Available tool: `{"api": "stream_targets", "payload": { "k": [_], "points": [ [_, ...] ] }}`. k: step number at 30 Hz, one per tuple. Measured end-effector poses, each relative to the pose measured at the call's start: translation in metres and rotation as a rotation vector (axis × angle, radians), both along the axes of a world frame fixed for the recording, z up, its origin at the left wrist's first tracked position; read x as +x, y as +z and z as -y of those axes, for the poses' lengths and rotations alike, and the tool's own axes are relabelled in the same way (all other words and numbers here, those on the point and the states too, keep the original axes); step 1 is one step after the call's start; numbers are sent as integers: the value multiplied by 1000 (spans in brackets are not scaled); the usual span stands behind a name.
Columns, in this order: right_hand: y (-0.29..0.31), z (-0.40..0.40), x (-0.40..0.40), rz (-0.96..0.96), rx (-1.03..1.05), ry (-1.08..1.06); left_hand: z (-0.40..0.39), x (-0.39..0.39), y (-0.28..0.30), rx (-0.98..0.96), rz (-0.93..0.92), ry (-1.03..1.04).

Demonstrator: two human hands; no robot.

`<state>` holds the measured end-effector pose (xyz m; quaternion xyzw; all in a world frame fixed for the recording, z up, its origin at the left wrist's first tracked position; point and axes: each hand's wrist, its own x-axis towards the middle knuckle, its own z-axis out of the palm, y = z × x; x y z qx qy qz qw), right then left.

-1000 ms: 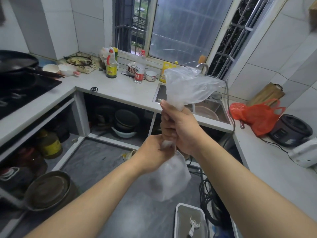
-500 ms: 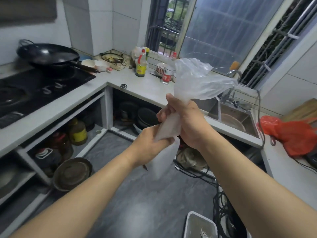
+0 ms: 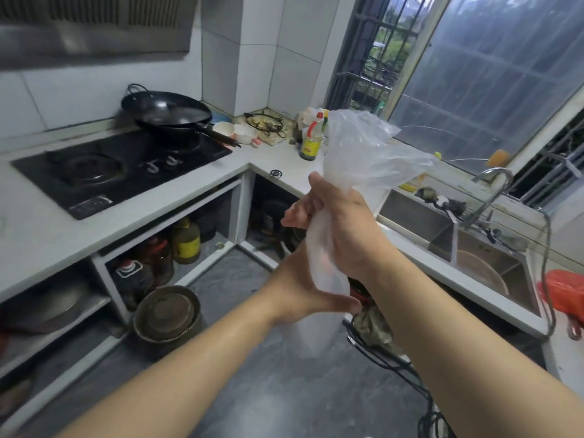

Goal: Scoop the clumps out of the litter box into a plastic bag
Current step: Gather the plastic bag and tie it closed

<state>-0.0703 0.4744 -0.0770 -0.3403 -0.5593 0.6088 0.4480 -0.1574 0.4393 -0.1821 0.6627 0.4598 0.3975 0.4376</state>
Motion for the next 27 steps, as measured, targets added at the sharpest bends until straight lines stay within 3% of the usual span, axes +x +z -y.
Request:
{"api": "stream_targets", "payload": {
  "k": [6, 11, 27],
  "points": [
    [-19, -1, -1, -134, -117, 13, 1, 19, -16, -151, 6, 163],
    [-34, -9, 19, -227, -226, 2, -10, 33, -37, -199, -130, 240],
    [-45, -52, 92, -110, -163, 15, -46, 100, -33, -249, -416, 307]
  ]
}}
